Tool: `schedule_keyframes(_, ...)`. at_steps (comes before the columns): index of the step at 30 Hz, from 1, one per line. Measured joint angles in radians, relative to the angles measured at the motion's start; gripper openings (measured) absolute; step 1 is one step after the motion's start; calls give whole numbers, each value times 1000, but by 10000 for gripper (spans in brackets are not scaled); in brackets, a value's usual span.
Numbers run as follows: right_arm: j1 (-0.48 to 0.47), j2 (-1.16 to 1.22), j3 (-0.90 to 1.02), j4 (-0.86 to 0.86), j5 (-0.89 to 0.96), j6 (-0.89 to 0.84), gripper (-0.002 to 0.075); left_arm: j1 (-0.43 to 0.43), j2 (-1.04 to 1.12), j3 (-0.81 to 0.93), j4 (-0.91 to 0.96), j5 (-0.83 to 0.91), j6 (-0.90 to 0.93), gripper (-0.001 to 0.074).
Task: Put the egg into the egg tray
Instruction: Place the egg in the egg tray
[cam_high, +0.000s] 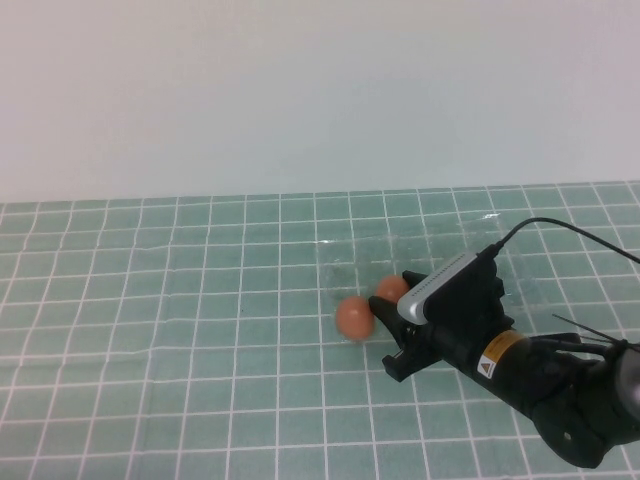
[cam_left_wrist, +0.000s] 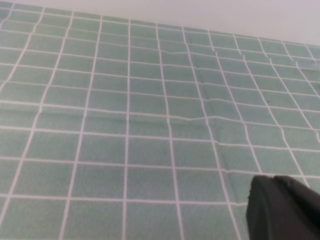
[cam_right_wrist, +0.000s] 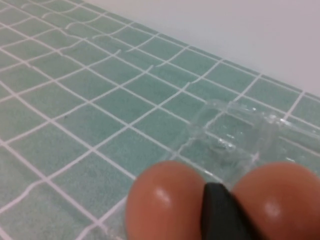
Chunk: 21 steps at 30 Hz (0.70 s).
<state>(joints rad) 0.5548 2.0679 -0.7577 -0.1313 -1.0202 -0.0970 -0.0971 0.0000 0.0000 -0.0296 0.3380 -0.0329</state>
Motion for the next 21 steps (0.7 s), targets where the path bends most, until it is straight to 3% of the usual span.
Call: schedule_keyframes(21,0,47,-2,44,-55,0,375,0,0,0,0,0,0,-1)
